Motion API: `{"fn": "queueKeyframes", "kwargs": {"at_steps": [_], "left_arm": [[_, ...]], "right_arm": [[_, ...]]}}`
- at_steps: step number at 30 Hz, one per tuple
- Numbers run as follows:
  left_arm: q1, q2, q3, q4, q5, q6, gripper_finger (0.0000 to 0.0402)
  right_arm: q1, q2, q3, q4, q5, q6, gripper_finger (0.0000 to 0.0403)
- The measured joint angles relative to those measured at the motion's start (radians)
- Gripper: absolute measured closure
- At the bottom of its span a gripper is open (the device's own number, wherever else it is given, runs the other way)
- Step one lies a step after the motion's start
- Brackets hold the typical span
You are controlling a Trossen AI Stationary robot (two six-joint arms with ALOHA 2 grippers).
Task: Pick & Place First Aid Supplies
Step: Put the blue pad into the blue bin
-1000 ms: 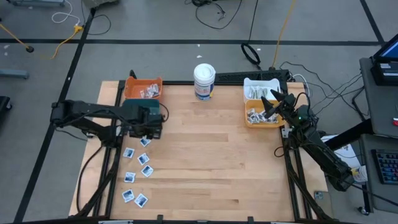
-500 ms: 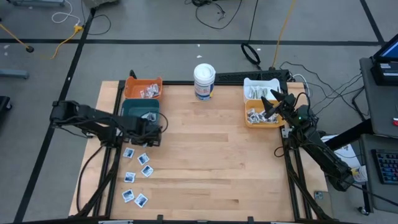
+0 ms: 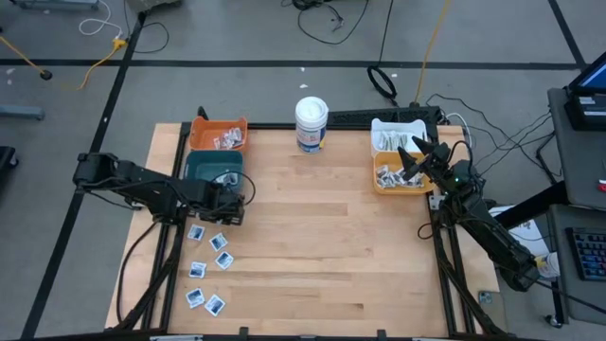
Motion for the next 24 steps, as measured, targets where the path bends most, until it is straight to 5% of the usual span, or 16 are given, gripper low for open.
{"fn": "queueKeyframes", "kwargs": {"at_steps": [11,24], "left_arm": [[-0.019,0.001,-0.002,-0.003,-0.011,0.008,0.0392],[-0.024,-0.154,0.109,-0.203,0.048,0.0,0.0399]], "right_arm": [[0.0,0.0,0.0,0.0,0.0,0.0,0.0066],[0.0,0.0,0.0,0.0,0.0,0.0,0.0066]]}}
